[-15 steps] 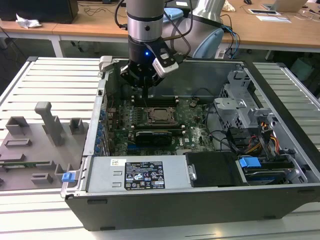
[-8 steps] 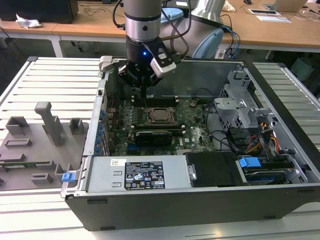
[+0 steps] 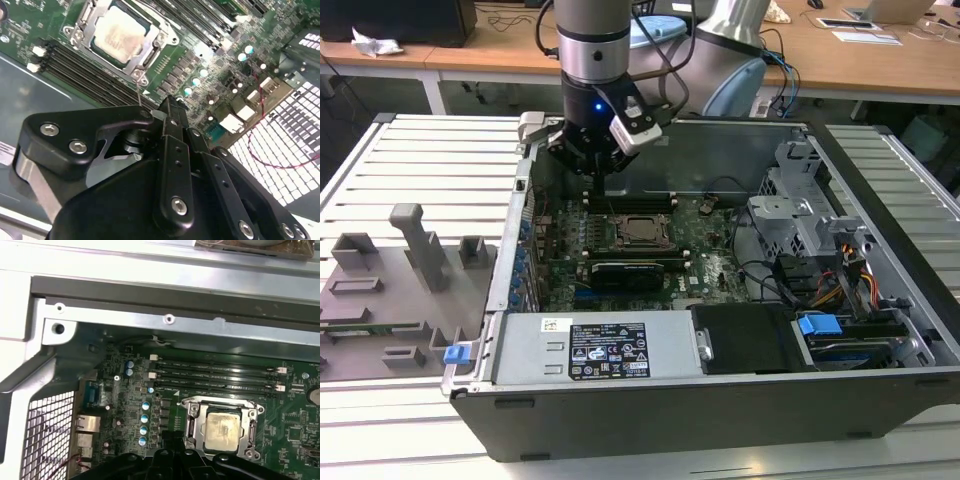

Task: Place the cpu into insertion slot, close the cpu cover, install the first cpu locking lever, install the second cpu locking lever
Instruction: 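Install the first cpu locking lever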

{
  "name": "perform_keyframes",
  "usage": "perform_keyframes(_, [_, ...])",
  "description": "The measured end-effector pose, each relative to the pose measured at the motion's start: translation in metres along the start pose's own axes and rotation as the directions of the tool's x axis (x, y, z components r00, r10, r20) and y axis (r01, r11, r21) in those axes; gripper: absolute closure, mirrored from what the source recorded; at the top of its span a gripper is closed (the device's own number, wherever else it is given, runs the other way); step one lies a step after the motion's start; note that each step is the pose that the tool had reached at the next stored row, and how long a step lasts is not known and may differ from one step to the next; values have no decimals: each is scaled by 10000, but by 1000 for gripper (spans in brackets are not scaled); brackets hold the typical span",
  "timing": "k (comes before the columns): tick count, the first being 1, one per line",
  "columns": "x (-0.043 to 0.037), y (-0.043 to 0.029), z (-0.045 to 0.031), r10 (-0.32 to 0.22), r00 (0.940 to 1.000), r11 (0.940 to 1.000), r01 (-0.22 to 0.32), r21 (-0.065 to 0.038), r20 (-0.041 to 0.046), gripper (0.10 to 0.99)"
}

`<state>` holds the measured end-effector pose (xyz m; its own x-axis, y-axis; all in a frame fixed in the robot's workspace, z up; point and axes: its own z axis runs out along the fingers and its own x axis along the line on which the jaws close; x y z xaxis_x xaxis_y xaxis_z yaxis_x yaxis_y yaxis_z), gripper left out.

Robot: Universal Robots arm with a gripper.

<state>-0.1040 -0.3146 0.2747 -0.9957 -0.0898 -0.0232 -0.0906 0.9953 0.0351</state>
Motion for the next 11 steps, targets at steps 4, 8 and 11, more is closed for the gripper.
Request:
perform_keyframes(4, [47, 4, 16, -1, 10000, 10000, 1, -5, 8, 980])
perform_keyframes(8, [48, 11, 66, -1, 10000, 10000, 1, -6, 9, 980])
perform_keyframes(11, [48, 13, 84, 0, 10000, 10000, 0, -4, 7, 980])
